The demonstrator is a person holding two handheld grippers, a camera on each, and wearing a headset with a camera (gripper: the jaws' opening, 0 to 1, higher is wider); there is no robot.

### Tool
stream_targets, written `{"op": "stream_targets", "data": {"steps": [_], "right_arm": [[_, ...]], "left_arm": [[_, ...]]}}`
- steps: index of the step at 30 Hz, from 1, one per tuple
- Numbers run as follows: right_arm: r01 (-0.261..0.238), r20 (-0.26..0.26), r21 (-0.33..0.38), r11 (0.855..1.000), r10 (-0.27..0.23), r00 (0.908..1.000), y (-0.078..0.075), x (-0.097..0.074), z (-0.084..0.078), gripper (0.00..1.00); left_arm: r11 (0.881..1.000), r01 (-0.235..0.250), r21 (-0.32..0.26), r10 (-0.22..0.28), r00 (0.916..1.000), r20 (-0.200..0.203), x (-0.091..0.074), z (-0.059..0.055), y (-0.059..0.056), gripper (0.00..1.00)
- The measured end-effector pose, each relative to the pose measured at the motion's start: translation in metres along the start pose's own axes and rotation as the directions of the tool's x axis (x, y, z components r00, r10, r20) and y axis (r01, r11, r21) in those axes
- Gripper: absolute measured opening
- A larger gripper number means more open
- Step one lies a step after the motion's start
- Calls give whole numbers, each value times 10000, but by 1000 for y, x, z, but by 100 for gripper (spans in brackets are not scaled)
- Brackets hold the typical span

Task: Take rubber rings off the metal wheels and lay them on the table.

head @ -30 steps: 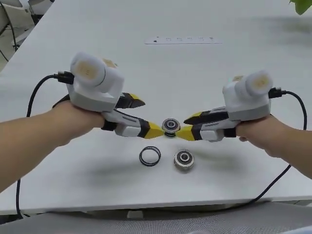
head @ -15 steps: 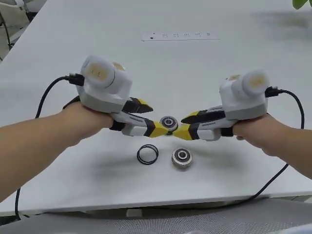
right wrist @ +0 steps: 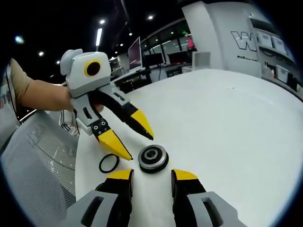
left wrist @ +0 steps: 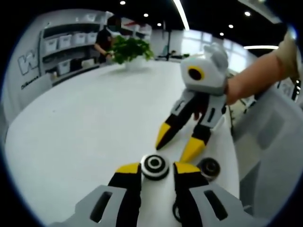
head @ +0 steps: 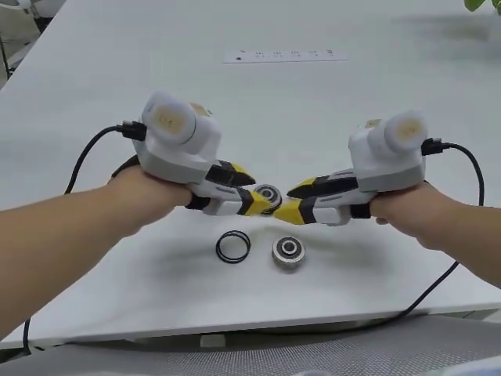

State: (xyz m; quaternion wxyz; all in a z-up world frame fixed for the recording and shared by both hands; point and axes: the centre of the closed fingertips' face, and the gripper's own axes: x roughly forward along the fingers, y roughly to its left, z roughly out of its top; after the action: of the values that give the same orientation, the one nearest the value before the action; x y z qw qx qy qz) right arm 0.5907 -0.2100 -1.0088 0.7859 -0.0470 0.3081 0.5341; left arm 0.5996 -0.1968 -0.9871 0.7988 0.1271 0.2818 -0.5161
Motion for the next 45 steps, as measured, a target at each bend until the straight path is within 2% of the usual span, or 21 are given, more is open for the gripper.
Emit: {"op": "stream_targets", "data": {"steps": [7, 12, 15, 24, 35, 39, 45], "right_arm": [[38, -20, 36, 10000, -38, 10000, -1, -1, -1, 29], [33, -24, 61, 10000, -33, 10000, -1, 0, -2, 29], [27, -13, 61, 10000, -27, 10000, -1, 0, -2, 29], [29, 31, 45, 10000, -29, 10000, -1, 2, 0, 29], [44, 16, -248, 9997, -44, 10000, 2, 11, 6, 29], [235, -105, -457, 9987, -240, 9997, -1, 15, 5, 30], [252, -142, -679, 9974, -262, 9996, -1, 17, 7, 26]], "left_arm": [[9993, -102, 371, 105, 9999, -71, 6, 0, 1, 21], [9990, -110, 429, 115, 9999, -112, 10, -1, 1, 20], [9976, -195, 668, 214, 9994, -277, 12, -4, 1, 19], [9937, -351, 1069, 370, 9992, -160, 14, -3, 1, 16], [9941, -614, 897, 606, 9981, 115, 12, -3, 4, 14], [9941, -644, 874, 635, 9979, 133, 12, -3, 5, 14], [9939, -684, 862, 673, 9976, 158, 12, -4, 6, 14]]}}
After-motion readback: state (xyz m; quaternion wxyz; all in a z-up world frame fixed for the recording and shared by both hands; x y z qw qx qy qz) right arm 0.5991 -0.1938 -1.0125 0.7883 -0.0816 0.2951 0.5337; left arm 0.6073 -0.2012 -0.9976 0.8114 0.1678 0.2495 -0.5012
